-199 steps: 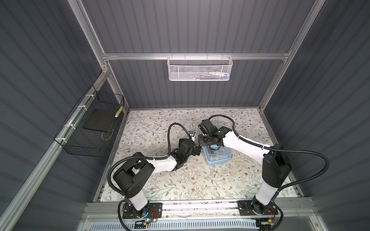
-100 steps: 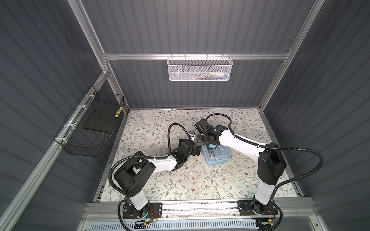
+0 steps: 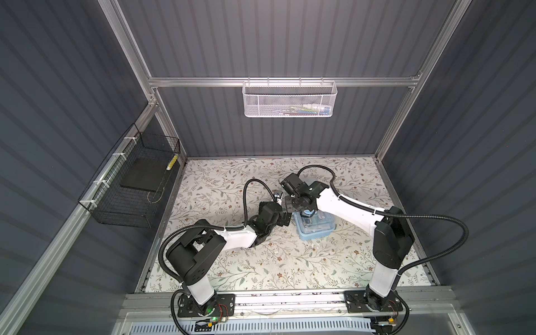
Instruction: Pack the tool kit
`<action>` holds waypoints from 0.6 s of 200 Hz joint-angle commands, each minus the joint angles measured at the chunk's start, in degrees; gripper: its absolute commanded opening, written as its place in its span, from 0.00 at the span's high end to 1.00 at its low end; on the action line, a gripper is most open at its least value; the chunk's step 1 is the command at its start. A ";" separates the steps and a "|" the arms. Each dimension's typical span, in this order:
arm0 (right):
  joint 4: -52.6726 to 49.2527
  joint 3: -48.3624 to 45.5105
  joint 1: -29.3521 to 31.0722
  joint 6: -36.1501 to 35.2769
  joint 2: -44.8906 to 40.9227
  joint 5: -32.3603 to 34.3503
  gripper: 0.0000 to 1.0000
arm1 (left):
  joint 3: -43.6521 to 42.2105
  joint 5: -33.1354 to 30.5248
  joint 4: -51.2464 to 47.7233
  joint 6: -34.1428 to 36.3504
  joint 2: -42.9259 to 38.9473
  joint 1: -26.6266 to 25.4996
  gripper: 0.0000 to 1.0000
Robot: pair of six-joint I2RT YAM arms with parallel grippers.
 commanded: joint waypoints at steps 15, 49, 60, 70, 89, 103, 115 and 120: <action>-3.07 1.82 0.29 0.39 2.20 2.19 0.95 | 0.73 1.85 0.36 -0.66 0.19 0.17 0.00; -3.69 2.44 0.38 0.29 2.90 2.69 0.96 | 0.44 1.70 0.25 -0.74 0.19 0.20 0.00; -3.97 2.68 0.44 0.37 3.10 2.72 0.96 | 0.29 1.76 0.30 -0.83 0.11 0.21 0.00; -3.99 2.80 0.48 0.45 3.33 2.75 0.96 | 0.18 1.60 0.30 -0.90 0.11 0.31 0.00; -4.35 3.09 0.53 0.53 3.71 2.93 0.96 | 0.13 1.64 0.25 -1.00 0.19 0.29 0.00; -4.84 3.49 0.47 0.51 3.95 2.95 0.96 | 0.03 1.76 0.29 -1.02 0.20 0.29 0.00; -5.22 3.72 0.50 0.44 4.22 2.95 0.96 | 0.00 1.72 0.24 -1.01 0.11 0.33 0.00; -5.31 3.73 0.55 0.44 4.23 2.95 0.96 | -0.07 1.74 0.24 -1.01 0.11 0.33 0.00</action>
